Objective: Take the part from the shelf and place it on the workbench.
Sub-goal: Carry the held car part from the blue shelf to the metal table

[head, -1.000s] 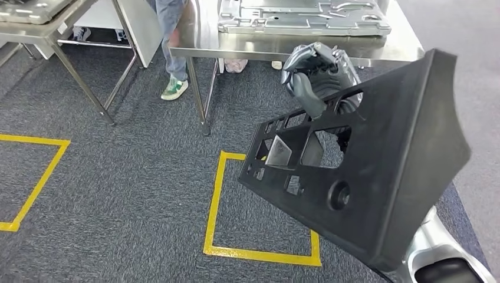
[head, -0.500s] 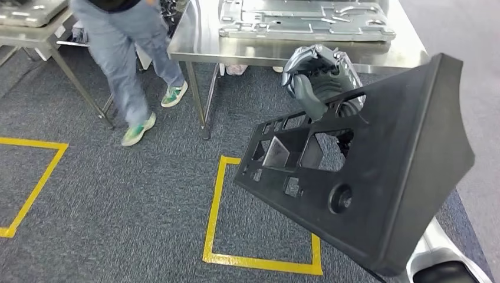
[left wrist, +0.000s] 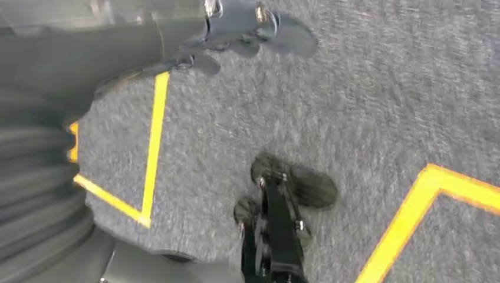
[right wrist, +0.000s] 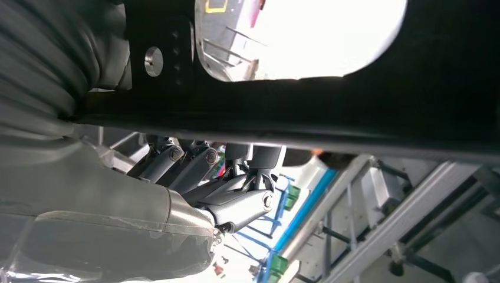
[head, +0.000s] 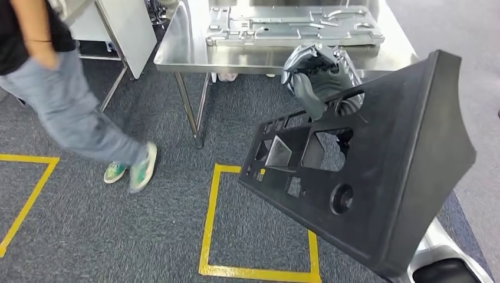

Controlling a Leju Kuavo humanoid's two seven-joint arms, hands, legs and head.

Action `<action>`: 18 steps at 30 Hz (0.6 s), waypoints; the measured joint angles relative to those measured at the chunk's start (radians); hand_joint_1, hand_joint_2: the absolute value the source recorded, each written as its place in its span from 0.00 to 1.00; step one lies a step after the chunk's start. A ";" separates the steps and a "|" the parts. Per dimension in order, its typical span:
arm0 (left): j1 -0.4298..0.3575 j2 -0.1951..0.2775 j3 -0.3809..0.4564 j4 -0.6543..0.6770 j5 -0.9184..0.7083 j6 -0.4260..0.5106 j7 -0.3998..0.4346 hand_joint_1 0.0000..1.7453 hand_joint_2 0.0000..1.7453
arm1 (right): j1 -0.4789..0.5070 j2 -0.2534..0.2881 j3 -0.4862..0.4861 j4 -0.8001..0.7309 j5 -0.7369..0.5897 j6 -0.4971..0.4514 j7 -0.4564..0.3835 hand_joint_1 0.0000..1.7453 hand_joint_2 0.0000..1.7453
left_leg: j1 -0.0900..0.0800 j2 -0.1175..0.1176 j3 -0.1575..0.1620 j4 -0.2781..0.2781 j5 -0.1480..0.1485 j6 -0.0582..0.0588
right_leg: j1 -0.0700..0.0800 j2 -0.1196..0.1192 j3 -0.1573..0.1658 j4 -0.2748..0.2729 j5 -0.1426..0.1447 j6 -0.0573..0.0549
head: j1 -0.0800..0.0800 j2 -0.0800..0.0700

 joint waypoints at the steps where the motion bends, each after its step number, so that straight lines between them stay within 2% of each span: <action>1: 0.000 0.000 0.000 0.000 -0.001 0.000 -0.002 0.00 1.00 | 0.003 0.000 -0.002 -0.003 0.000 0.000 -0.003 1.00 1.00 | 0.000 0.000 0.003 -0.006 0.002 0.006 | 0.001 0.001 0.000 0.000 -0.003 0.006 | 0.000 0.000; 3: 0.001 0.000 -0.001 0.000 -0.004 -0.001 -0.005 0.00 1.00 | 0.010 0.000 -0.009 -0.012 -0.003 0.002 -0.008 1.00 1.00 | 0.005 0.002 0.012 -0.014 0.008 0.016 | 0.000 0.001 -0.003 0.014 -0.017 0.017 | 0.001 0.000; 4: 0.000 0.000 -0.002 0.000 -0.005 -0.002 -0.006 0.00 1.00 | 0.012 0.000 -0.013 -0.017 -0.005 0.003 -0.011 1.00 1.00 | 0.008 0.004 0.017 -0.018 0.008 0.021 | -0.001 0.000 -0.018 0.046 -0.034 0.023 | 0.004 0.000; 5: -0.001 -0.001 -0.002 0.000 -0.006 -0.004 -0.006 0.00 1.00 | 0.016 0.000 -0.017 -0.020 -0.006 0.004 -0.013 1.00 1.00 | 0.009 0.006 0.022 -0.021 0.005 0.024 | -0.004 -0.001 -0.046 0.099 -0.058 0.028 | 0.005 0.000; 7: -0.002 -0.001 -0.003 0.000 -0.007 -0.006 -0.008 0.00 1.00 | 0.029 0.000 -0.022 -0.023 -0.007 0.005 -0.019 1.00 1.00 | 0.009 0.010 0.029 -0.021 -0.003 0.028 | -0.011 -0.002 -0.127 0.237 -0.105 0.037 | 0.008 0.000; 8: -0.002 -0.001 -0.003 0.000 -0.007 -0.007 -0.009 0.00 1.00 | 0.038 0.000 -0.024 -0.023 -0.007 0.006 -0.021 1.00 1.00 | 0.009 0.012 0.035 -0.021 -0.008 0.028 | -0.015 -0.002 -0.159 0.282 -0.109 0.040 | 0.008 0.000; 9: -0.001 -0.001 -0.004 0.000 -0.007 -0.008 -0.009 0.00 1.00 | 0.045 0.000 -0.026 -0.023 -0.007 0.008 -0.022 1.00 1.00 | 0.009 0.013 0.041 -0.021 -0.014 0.027 | -0.018 -0.004 -0.173 0.289 -0.093 0.042 | 0.008 0.000; 10: -0.001 -0.001 -0.004 0.000 -0.008 -0.008 -0.010 0.00 1.00 | 0.049 0.000 -0.029 -0.023 -0.007 0.009 -0.024 1.00 1.00 | 0.009 0.014 0.050 -0.020 -0.020 0.025 | -0.020 -0.008 -0.164 0.252 -0.056 0.043 | 0.008 0.000; 12: 0.000 -0.002 -0.005 0.000 -0.009 -0.007 -0.010 0.00 1.00 | 0.051 0.000 -0.034 -0.024 -0.007 0.015 -0.028 1.00 1.00 | 0.008 0.018 0.068 -0.020 -0.035 0.018 | -0.019 -0.029 -0.110 0.113 0.029 0.039 | 0.008 0.000; 13: 0.000 -0.002 -0.005 0.000 -0.009 -0.007 -0.010 0.00 1.00 | 0.051 0.001 -0.036 -0.025 -0.008 0.018 -0.030 1.00 1.00 | 0.006 0.019 0.073 -0.019 -0.041 0.012 | -0.015 -0.040 -0.086 0.055 0.053 0.034 | 0.008 0.000; 14: 0.000 -0.002 -0.005 0.000 -0.009 -0.006 -0.010 0.00 1.00 | 0.051 0.001 -0.037 -0.025 -0.009 0.021 -0.032 1.00 1.00 | 0.004 0.022 0.076 -0.018 -0.046 0.006 | -0.011 -0.048 -0.074 0.023 0.061 0.029 | 0.007 0.000; 15: 0.000 -0.002 -0.005 0.000 -0.009 -0.005 -0.011 0.00 1.00 | 0.052 0.002 -0.038 -0.026 -0.009 0.022 -0.033 1.00 1.00 | 0.002 0.026 0.077 -0.019 -0.050 0.000 | -0.006 -0.050 -0.072 0.014 0.055 0.024 | 0.007 0.000; 18: 0.000 -0.002 -0.005 0.000 -0.010 -0.005 -0.014 0.00 1.00 | 0.055 0.002 -0.042 -0.029 -0.006 0.023 -0.038 1.00 1.00 | 0.004 0.035 0.082 -0.013 -0.067 -0.016 | -0.008 -0.032 -0.064 0.004 0.051 0.006 | 0.006 0.000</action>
